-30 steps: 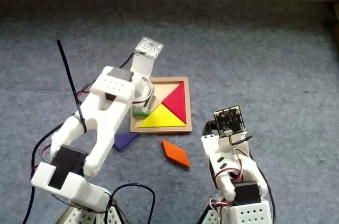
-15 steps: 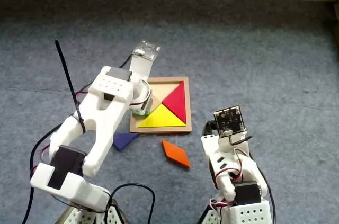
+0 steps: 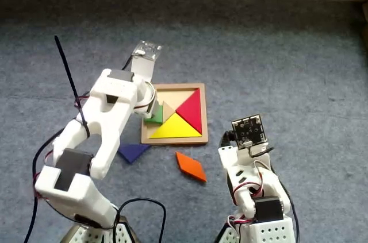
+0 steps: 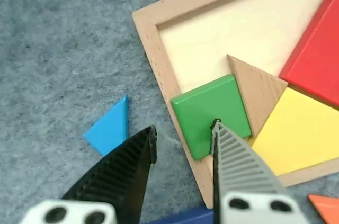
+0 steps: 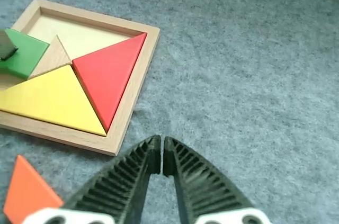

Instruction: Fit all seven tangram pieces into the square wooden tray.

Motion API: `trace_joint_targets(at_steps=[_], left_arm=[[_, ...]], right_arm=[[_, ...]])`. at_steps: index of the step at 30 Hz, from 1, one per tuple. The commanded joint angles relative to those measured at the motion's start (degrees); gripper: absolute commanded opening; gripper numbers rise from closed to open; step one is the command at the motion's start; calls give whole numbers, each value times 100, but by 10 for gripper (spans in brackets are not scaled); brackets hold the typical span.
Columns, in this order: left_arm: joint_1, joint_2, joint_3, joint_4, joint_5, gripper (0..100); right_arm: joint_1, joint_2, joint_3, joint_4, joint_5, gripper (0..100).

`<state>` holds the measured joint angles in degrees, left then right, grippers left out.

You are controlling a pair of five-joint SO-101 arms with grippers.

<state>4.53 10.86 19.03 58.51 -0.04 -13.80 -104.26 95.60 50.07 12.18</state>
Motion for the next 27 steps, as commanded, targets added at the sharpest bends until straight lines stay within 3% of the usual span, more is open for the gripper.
trace_joint_targets(at_steps=[1, 7, 17, 27], left_arm=[[-215, 505, -752, 167, 9, 182], [-391, 1147, -1727, 273, 35, 182], [-347, 1358, -2202, 273, 53, 181], [497, 523, -2281, 958, 369, 181]], right_arm=[[-84, -66, 48, -154, 79, 34], [-84, -66, 48, -154, 79, 34], [-84, -66, 48, -154, 79, 34], [-84, -66, 48, -154, 88, 34]])
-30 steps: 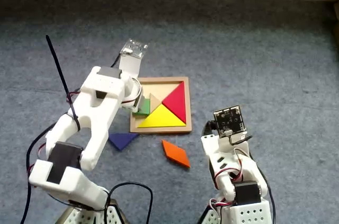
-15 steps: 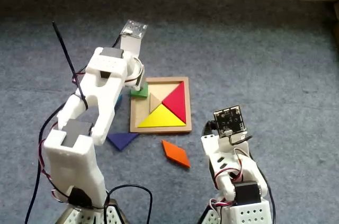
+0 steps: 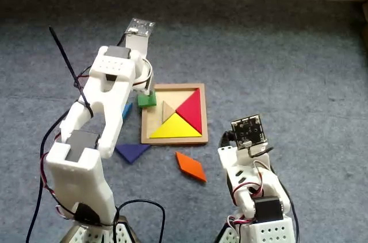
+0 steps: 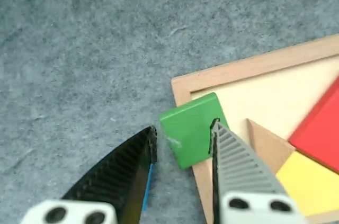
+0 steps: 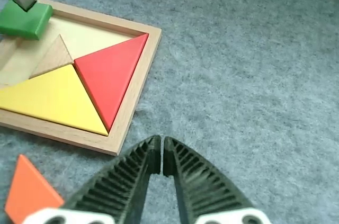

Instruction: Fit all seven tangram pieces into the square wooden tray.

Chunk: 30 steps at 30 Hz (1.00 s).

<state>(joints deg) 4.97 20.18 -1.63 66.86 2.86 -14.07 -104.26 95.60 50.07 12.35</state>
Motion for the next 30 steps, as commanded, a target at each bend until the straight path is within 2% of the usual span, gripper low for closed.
trace_joint_targets(at_steps=[1, 23, 30], left_arm=[[532, -400, -215, 123, 79, 181], [804, 242, -57, -431, 44, 185], [971, 400, -40, -316, 26, 186]], right_arm=[[-57, -66, 48, -154, 70, 34], [-57, -66, 48, -154, 70, 34], [-57, -66, 48, -154, 70, 34]])
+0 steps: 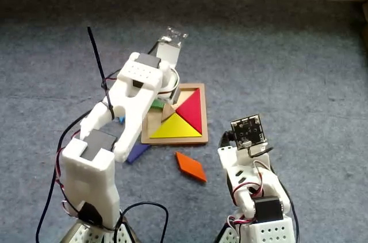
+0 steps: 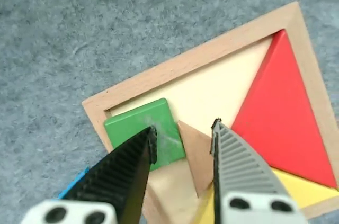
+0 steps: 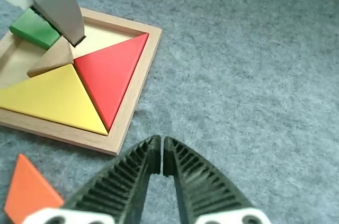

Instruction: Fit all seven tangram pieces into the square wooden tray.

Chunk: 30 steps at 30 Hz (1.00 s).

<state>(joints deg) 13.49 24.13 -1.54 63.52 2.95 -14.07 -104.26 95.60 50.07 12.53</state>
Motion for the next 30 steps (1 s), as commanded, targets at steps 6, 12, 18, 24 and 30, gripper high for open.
trace_joint_targets(at_steps=[6, 12, 18, 24, 30], left_arm=[[31, 31, -57, 695, -475, 181], [-84, 40, -48, 949, -466, 181], [-207, 22, -48, 1011, -466, 181], [-207, 13, -66, 1073, -475, 181], [-207, 4, -127, 1037, -457, 181]], right_arm=[[-57, -66, 48, -154, 53, 34], [-57, -66, 48, -154, 53, 34], [-57, -66, 48, -154, 53, 34], [-57, -66, 48, -154, 53, 34], [-57, -66, 31, -154, 53, 34]])
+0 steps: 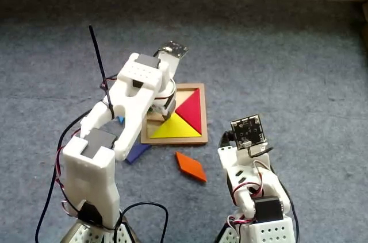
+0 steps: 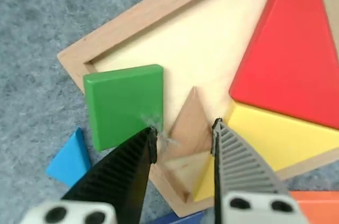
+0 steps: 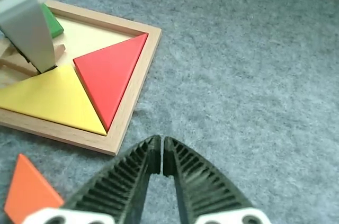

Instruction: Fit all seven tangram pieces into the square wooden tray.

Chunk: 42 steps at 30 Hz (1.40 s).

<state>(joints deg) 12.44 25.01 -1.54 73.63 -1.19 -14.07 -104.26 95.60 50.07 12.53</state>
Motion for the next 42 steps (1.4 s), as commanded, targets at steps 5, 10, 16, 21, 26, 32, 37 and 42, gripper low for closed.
trace_joint_targets(at_steps=[5, 10, 16, 21, 26, 32, 37, 42], left_arm=[[-101, -374, -224, -88, -44, 186], [-145, -664, -180, -132, 132, 186], [-479, -980, -171, -132, 308, 186], [-778, -1051, 215, -176, 308, 186], [-1165, -998, 338, -193, 290, 184], [-1218, -989, 787, -949, 290, 182], [-1209, -989, 840, -1160, 290, 186], [-1200, -980, 848, -1266, 316, 186]], right_arm=[[-57, -66, 31, -154, 53, 34], [-57, -66, 31, -154, 53, 34], [-57, -66, 31, -154, 53, 34], [-57, -66, 31, -154, 53, 34], [-57, -66, 31, -154, 53, 34], [-57, -66, 40, -154, 53, 34], [-57, -66, 40, -154, 53, 34], [-57, -66, 40, -154, 53, 34]])
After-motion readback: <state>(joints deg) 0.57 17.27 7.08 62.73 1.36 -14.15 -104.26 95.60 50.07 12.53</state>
